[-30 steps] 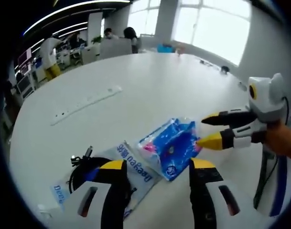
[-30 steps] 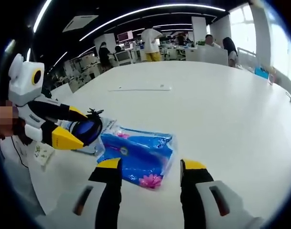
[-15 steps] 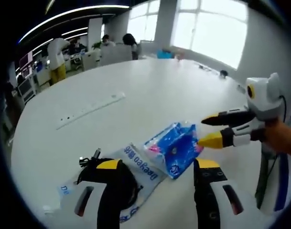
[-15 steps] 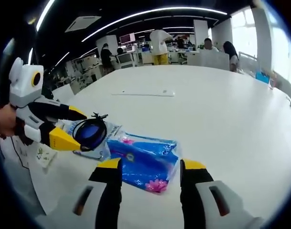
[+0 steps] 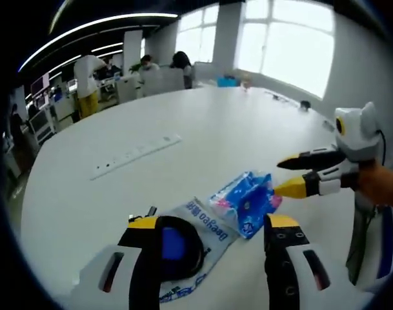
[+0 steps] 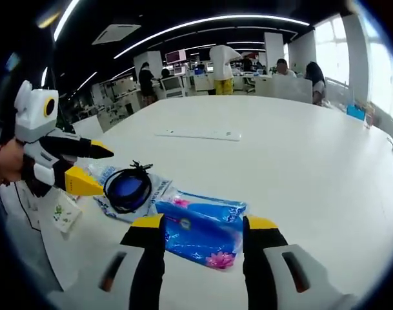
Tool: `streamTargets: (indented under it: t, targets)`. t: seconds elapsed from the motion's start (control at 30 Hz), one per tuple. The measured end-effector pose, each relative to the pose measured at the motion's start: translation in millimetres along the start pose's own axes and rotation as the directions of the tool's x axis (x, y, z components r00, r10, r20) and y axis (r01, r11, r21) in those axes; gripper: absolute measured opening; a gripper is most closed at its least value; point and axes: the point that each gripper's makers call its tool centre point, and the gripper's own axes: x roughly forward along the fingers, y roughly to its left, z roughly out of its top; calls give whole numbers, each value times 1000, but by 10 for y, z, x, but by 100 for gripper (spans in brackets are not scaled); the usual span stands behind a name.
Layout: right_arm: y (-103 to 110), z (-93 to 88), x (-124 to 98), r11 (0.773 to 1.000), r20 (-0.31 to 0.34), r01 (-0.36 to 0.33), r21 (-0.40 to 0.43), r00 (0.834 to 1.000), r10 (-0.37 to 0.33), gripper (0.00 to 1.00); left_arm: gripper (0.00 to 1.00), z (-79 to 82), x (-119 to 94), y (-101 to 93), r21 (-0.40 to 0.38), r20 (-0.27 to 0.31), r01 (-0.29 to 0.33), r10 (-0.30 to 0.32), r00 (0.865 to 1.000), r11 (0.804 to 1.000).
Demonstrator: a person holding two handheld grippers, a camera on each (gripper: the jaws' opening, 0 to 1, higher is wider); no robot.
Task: Arrange the tabletop items into an orderly group along one side of the table until the central work area is clear of visible clutter.
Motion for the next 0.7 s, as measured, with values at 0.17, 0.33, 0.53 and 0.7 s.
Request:
streamTargets:
  t: [0.17, 0.33, 0.53, 0.7]
  targets:
    - [81, 62, 29, 1000, 5, -11, -9, 1000, 11, 45, 59, -7, -57, 63, 0, 1, -11, 11, 1000, 1000]
    - [191, 142, 64, 999, 13, -27, -23, 1000, 27, 45, 59, -52, -124, 157, -16, 0, -25, 25, 1000, 1000]
    - [312, 216, 129, 998, 18, -46, -37, 999, 47, 45, 59, -81, -209, 285, -29, 5, -48, 48, 999, 998]
    - [392, 259, 153, 997, 20, -59, -49, 998, 60, 45, 60, -96, -265, 352, -38, 7, -57, 57, 998, 998]
